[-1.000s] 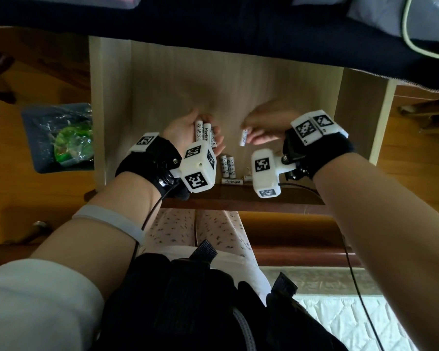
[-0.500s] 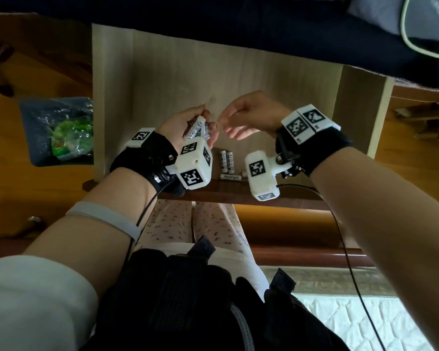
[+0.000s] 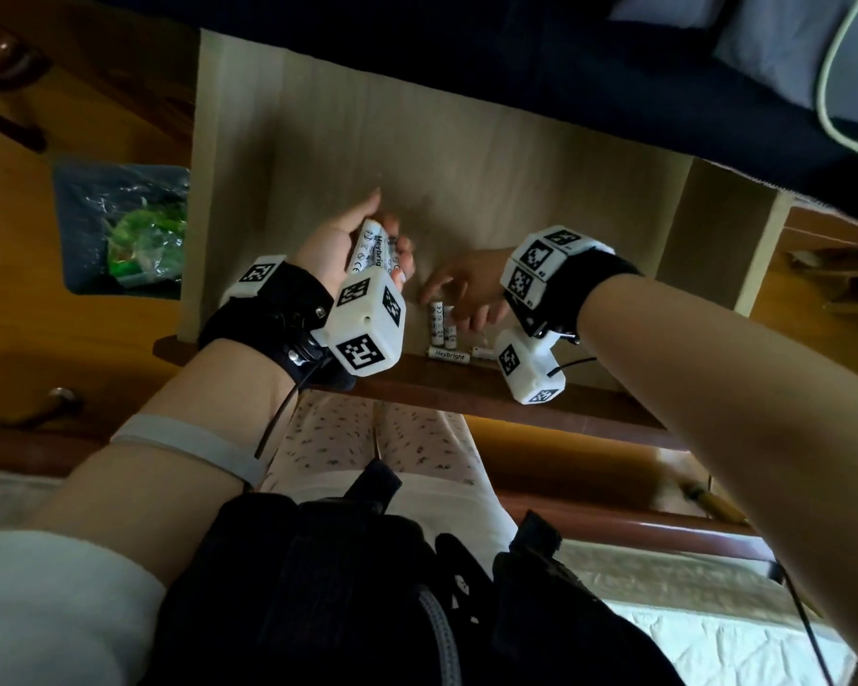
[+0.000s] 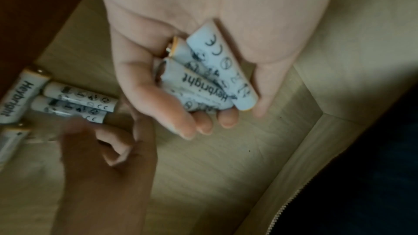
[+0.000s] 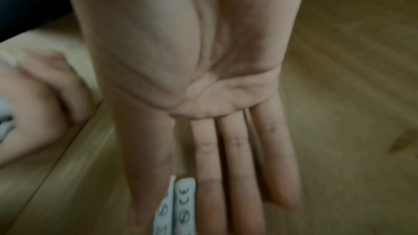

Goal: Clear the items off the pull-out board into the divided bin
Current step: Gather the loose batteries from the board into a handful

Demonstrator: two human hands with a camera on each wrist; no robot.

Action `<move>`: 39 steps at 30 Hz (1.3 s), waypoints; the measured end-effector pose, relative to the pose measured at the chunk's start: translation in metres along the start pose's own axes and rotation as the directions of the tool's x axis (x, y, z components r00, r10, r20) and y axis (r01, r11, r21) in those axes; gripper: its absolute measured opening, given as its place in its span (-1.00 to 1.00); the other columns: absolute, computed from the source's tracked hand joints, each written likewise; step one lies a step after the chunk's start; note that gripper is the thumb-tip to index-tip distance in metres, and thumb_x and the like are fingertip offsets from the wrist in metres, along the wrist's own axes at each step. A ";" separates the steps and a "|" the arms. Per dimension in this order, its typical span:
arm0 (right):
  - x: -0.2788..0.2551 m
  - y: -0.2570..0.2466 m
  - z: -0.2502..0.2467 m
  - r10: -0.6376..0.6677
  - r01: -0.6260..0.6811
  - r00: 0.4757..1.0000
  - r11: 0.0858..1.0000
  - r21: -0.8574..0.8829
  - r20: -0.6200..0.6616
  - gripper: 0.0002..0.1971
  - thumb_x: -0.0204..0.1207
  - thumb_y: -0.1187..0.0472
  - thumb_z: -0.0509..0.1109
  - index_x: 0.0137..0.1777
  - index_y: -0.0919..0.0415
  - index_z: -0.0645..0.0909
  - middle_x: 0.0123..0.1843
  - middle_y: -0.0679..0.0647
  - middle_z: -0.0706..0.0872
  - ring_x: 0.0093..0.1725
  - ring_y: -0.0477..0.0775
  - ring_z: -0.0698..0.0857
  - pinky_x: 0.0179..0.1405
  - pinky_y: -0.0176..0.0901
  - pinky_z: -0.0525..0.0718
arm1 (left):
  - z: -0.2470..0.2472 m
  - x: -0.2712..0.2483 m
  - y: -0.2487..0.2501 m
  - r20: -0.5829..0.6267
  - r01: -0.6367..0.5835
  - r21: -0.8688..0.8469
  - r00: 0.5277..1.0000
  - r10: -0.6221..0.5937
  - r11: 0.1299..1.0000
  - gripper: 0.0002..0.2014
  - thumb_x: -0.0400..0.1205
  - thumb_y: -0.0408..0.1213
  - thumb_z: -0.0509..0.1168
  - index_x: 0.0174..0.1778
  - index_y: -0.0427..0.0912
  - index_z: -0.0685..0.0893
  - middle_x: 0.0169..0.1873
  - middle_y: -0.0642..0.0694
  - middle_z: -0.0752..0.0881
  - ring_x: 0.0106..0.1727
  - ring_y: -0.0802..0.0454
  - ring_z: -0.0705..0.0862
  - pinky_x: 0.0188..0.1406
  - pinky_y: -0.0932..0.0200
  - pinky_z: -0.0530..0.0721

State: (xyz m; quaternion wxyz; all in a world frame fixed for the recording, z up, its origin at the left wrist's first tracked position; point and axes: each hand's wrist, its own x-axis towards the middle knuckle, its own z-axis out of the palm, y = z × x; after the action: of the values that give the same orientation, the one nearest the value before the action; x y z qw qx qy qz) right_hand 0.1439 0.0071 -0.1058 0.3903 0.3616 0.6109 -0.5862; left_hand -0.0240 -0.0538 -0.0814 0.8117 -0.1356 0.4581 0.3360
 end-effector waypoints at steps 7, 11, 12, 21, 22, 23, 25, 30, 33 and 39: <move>0.020 -0.002 0.002 -0.041 0.040 0.997 0.999 0.014 0.067 -0.84 0.57 0.33 0.33 0.13 0.26 0.61 -0.37 0.12 0.70 -0.65 -0.18 0.70 -0.69 -0.39 0.62 | -0.003 0.000 0.003 -0.015 -0.017 -0.065 1.000 0.016 0.998 -0.59 0.64 0.08 0.10 -0.42 -0.12 0.44 -0.48 -0.02 0.56 -0.50 0.10 0.60 -0.55 0.36 0.60; 0.022 0.003 0.002 -0.015 0.009 0.999 0.994 0.112 0.050 -0.87 0.51 0.28 0.43 0.01 0.29 0.64 -0.58 0.04 0.75 -0.59 -0.08 0.75 -0.62 -0.32 0.70 | -0.003 -0.001 0.004 -0.034 -0.028 -0.074 0.999 0.026 0.997 -0.59 0.64 0.06 0.10 -0.43 -0.13 0.43 -0.48 -0.02 0.56 -0.51 0.09 0.59 -0.57 0.36 0.59; 0.022 0.005 0.002 -0.011 0.005 0.999 0.991 0.135 0.047 -0.85 0.47 0.25 0.47 -0.03 0.31 0.65 -0.55 0.05 0.77 -0.54 -0.05 0.77 -0.55 -0.28 0.74 | -0.003 -0.001 0.004 -0.036 -0.027 -0.076 0.999 0.025 0.997 -0.60 0.64 0.06 0.10 -0.42 -0.13 0.43 -0.47 -0.02 0.56 -0.51 0.10 0.59 -0.56 0.36 0.59; 0.015 0.015 -0.002 -0.038 0.056 0.995 0.978 0.201 -0.091 -0.91 0.40 0.19 0.53 -0.13 0.12 0.69 -0.25 0.23 0.79 -0.38 -0.01 0.78 -0.24 -0.16 0.81 | 0.000 0.001 0.003 -0.108 -0.067 -0.051 0.992 0.061 0.996 -0.62 0.63 0.03 0.16 -0.40 -0.16 0.48 -0.38 -0.06 0.55 -0.37 0.03 0.60 -0.46 0.28 0.66; 0.016 0.016 -0.002 -0.038 0.055 0.994 0.984 0.172 -0.103 -0.85 0.39 0.15 0.54 -0.08 0.14 0.70 -0.21 0.26 0.81 -0.29 0.08 0.80 -0.17 -0.08 0.83 | 0.000 0.001 0.002 -0.111 -0.069 -0.058 0.992 0.063 0.996 -0.62 0.63 0.02 0.16 -0.40 -0.16 0.48 -0.37 -0.07 0.55 -0.34 0.03 0.59 -0.45 0.28 0.66; 0.018 0.016 -0.002 -0.033 0.050 0.993 0.987 0.150 -0.111 -0.77 0.38 0.14 0.55 0.00 0.19 0.70 -0.18 0.28 0.82 -0.23 0.15 0.81 -0.13 -0.03 0.83 | 0.001 0.002 0.002 -0.114 -0.069 -0.067 0.992 0.061 0.995 -0.62 0.63 0.02 0.16 -0.39 -0.16 0.48 -0.36 -0.07 0.56 -0.32 0.03 0.59 -0.45 0.29 0.67; 0.020 0.016 -0.003 -0.021 0.037 0.993 0.990 0.136 -0.114 -0.64 0.37 0.16 0.56 0.12 0.30 0.67 -0.21 0.29 0.81 -0.18 0.21 0.82 -0.10 0.00 0.83 | 0.000 0.002 0.002 -0.115 -0.067 -0.072 0.992 0.058 0.995 -0.63 0.63 0.03 0.17 -0.38 -0.16 0.49 -0.34 -0.07 0.57 -0.29 0.02 0.59 -0.43 0.29 0.67; 0.008 0.013 -0.007 -0.008 0.055 0.983 0.966 0.254 -0.183 -0.63 0.41 0.21 0.52 0.18 0.35 0.66 -0.23 0.25 0.79 -0.40 -0.03 0.80 -0.24 -0.18 0.82 | -0.001 0.003 0.001 -0.114 -0.090 -0.047 0.990 0.084 0.995 -0.60 0.65 0.04 0.13 -0.38 -0.17 0.52 -0.38 -0.09 0.60 -0.32 0.00 0.61 -0.39 0.24 0.68; -0.021 0.004 -0.019 -0.066 0.180 0.957 0.899 0.399 -0.283 -0.72 0.46 0.27 0.47 0.16 0.32 0.67 -0.16 0.22 0.80 -0.40 -0.10 0.81 -0.27 -0.26 0.81 | 0.003 0.000 0.000 -0.116 -0.106 -0.043 0.988 0.100 0.993 -0.60 0.66 0.03 0.10 -0.38 -0.17 0.52 -0.38 -0.09 0.59 -0.34 -0.01 0.60 -0.31 0.23 0.63; -0.073 -0.045 -0.040 -0.231 0.330 0.926 0.880 0.341 -0.299 -0.82 0.48 0.28 0.43 0.07 0.17 0.69 -0.20 0.15 0.81 -0.31 -0.04 0.83 -0.23 -0.22 0.82 | 0.020 -0.008 0.000 -0.054 -0.085 0.033 0.995 0.087 0.996 -0.63 0.69 -0.03 0.05 -0.23 -0.20 0.59 -0.22 -0.14 0.63 -0.20 -0.04 0.62 -0.16 0.14 0.62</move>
State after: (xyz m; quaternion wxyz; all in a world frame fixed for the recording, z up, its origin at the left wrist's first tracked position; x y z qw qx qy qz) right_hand 0.1325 0.0462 -0.0205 0.1419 0.4088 0.5742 -0.6950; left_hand -0.0140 -0.0470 -0.0639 0.7854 -0.1126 0.4910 0.3597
